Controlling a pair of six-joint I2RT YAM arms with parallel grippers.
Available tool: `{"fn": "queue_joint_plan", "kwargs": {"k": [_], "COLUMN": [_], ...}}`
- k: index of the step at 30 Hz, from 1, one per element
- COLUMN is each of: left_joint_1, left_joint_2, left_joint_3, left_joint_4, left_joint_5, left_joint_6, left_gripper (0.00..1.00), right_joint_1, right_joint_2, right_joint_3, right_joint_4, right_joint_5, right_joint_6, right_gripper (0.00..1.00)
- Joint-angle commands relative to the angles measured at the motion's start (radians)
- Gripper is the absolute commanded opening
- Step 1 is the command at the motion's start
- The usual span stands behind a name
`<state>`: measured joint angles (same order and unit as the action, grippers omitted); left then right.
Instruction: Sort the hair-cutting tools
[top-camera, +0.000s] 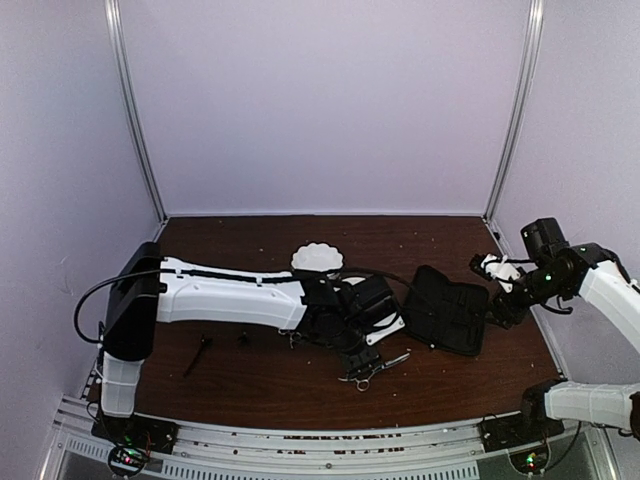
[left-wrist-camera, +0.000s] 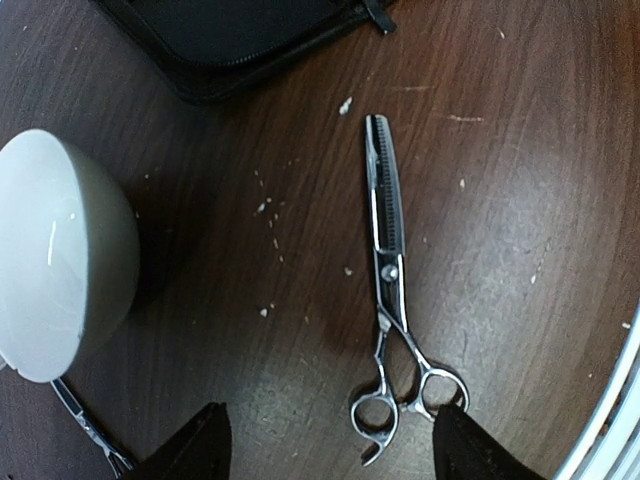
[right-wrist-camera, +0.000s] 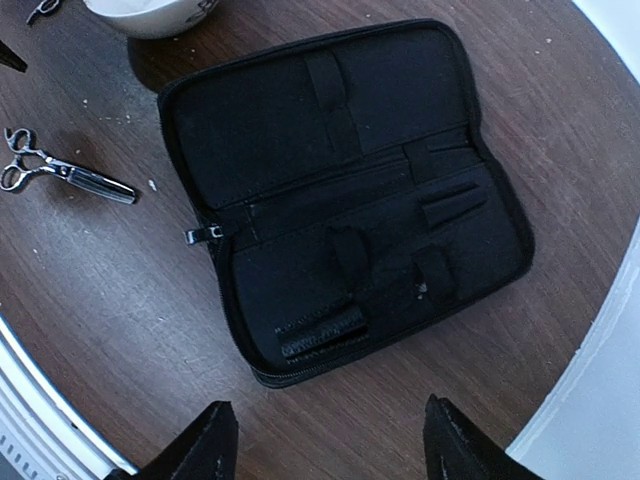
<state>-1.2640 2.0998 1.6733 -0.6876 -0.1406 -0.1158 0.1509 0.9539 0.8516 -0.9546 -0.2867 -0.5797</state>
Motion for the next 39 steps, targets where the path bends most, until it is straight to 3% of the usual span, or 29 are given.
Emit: {"fn": "queue_joint_plan", "kwargs": {"k": [1, 11, 27, 39], "left_joint_1": [0.003, 0.003, 0.006, 0.025], "left_joint_2": [0.049, 0.113, 0.234, 0.251], "left_joint_3": [0.084, 0.123, 0.247, 0.240], "left_joint_4": [-0.035, -0.054, -0.053, -0.059], "left_joint_5": [0.037, 0.050, 0.129, 0.199], "left_joint_6": [0.015, 0.079, 0.121, 0.108], "left_gripper": [0.72, 0.64, 0.50, 0.30], "right_joint_1": [-0.001, 0.001, 0.007, 0.010], "right_joint_2": [0.059, 0.152, 0.185, 0.193], "right_joint_3": [0.013, -0.001, -0.005, -0.005], "right_joint_4": [0.061, 0.218, 0.209, 0.210], "right_joint_5": [-0.127, -0.231, -0.245, -0.231], "right_joint_6": [-0.019, 0.045, 0.044, 0.043], "right_gripper": [0.63, 0.62, 0.60, 0.60]}}
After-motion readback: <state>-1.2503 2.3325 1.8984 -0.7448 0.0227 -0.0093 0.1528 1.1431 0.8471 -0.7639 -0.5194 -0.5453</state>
